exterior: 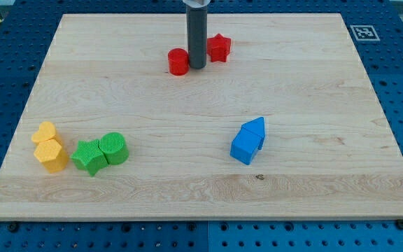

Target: Slide the red star to the left side of the red circle

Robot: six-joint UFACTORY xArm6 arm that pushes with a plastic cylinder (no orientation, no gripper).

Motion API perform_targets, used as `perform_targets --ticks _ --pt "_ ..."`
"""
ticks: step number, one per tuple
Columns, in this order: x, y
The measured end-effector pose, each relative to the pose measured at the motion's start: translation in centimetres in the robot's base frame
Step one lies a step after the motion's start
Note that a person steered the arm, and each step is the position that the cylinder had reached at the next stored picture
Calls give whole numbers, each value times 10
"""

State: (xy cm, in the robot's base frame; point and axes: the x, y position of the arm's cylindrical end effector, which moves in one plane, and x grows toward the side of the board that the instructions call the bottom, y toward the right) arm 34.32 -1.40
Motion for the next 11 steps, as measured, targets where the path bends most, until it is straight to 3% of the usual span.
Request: perform_targets --ticks 3,4,6,11 --pt "2 131" --pt "-15 137" --pt "-51 92" --pt "-45 -33"
